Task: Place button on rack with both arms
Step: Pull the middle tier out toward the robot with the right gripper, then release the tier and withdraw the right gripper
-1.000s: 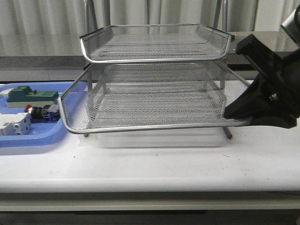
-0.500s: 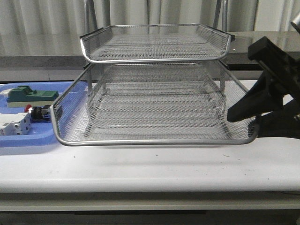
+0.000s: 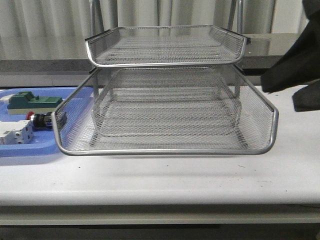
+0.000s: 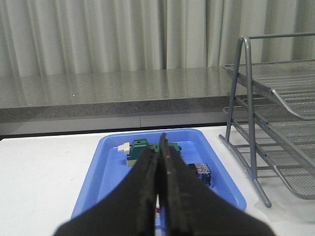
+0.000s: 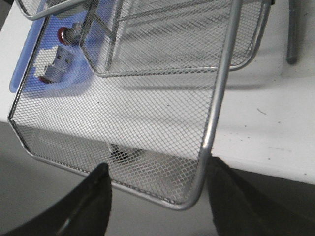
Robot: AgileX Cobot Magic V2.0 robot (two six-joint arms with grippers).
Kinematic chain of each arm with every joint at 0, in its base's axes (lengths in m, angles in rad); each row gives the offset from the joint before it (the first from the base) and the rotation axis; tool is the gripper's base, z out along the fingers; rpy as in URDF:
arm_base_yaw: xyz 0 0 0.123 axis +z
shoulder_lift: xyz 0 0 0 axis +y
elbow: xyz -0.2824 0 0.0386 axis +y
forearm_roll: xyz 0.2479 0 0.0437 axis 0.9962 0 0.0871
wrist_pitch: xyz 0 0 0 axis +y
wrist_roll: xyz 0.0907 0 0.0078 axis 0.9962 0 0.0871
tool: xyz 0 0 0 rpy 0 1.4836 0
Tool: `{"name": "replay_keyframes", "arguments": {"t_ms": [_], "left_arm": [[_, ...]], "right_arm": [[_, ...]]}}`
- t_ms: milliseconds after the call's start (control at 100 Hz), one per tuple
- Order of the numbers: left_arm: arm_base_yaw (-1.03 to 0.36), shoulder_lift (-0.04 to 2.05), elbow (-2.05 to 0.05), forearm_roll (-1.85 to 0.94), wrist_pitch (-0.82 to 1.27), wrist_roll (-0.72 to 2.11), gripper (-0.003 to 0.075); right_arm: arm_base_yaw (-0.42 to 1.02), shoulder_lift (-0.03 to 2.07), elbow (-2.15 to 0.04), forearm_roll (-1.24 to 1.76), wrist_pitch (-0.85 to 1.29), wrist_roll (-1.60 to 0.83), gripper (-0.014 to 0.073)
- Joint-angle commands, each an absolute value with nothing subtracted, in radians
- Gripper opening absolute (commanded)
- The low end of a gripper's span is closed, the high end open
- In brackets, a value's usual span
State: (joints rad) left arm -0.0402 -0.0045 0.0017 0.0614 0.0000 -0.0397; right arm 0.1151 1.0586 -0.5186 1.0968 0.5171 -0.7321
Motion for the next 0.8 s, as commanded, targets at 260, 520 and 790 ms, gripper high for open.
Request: {"name": "replay_keyframes", "arguments": {"t_ms": [260, 520, 790], "left_arm": [[-0.039, -0.036, 0.045, 0.059, -0.078, -0.050, -0.0020], [-0.039, -0.036, 0.045, 0.059, -0.078, -0.050, -0.0020], [-0.039, -0.036, 0.045, 0.059, -0.078, -0.050, -0.0020]], "right_arm": [[-0.008, 0.866, -0.841, 0.216, 0.847, -0.143, 0.0444], [-0.008, 0.697, -0.870, 0.079, 0.903, -0.040, 0.0444], [-0.008, 0.574, -0.869, 0.062, 0.966, -0.033, 0.0357]]}}
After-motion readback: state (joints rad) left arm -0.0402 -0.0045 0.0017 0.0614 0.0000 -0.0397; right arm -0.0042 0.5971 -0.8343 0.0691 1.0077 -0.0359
